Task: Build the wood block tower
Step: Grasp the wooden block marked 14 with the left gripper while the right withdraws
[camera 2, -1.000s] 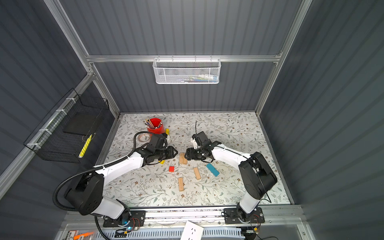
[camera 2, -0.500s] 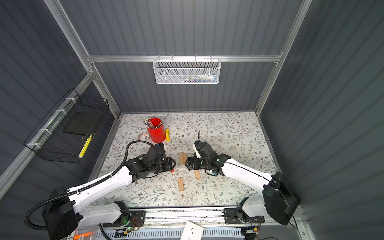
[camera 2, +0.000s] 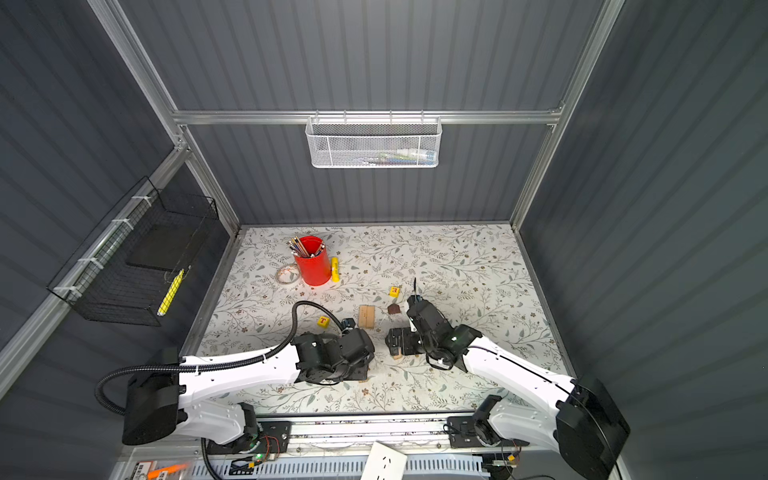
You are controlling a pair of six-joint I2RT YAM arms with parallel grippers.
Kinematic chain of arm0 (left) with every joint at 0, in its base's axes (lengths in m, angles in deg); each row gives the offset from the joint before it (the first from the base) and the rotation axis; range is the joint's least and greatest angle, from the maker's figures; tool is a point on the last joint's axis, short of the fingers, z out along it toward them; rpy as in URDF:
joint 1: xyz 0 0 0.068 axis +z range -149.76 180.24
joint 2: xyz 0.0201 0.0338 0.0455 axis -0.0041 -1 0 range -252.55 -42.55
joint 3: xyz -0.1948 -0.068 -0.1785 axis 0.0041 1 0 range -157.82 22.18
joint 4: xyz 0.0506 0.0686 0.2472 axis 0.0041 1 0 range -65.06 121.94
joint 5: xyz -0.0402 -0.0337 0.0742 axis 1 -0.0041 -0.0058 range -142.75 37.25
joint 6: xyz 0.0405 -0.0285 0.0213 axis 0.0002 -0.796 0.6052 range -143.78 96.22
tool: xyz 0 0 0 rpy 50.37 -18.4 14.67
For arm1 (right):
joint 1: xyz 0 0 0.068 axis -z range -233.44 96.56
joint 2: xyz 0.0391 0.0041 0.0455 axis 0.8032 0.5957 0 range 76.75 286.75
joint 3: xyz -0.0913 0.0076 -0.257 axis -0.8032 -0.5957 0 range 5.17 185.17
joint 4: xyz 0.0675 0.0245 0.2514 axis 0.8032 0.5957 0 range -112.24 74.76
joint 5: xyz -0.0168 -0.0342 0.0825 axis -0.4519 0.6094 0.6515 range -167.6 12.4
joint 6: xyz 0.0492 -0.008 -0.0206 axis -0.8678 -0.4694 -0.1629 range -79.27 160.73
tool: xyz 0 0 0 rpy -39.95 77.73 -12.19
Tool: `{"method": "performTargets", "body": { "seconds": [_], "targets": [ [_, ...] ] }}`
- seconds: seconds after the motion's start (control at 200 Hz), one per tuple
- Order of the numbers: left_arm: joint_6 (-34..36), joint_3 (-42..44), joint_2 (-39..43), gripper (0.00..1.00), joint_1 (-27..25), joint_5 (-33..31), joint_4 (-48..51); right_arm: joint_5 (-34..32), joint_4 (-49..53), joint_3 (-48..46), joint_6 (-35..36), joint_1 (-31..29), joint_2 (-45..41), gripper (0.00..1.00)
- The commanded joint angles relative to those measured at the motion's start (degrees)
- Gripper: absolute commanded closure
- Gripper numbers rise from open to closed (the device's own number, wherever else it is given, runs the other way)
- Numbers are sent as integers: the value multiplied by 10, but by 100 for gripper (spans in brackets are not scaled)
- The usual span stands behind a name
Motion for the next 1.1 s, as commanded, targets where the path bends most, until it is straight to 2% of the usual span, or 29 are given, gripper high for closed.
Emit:
{"method": "performTargets", "body": {
  "seconds": [0.0, 0.28, 0.425, 0.76, 1.096],
  "targets": [
    [-22, -22, -29, 44, -2, -5, 32, -13, 19, -9, -11, 4, -13, 1],
    [-36, -54, -106, 44, -2, -12, 49, -5, 19, -16, -24, 36, -5, 1],
    [-32, -55, -128, 45, -1, -7, 27, 7, 10, -27, -27, 53, -14, 1],
    [-36, -75, -162, 53, 4, -29, 29, 20, -12, -39, -21, 71, -16, 1],
    [-41, -34, -155, 65, 27, -3, -14, 35, -38, -38, -14, 73, 22, 1]
  ]
}}
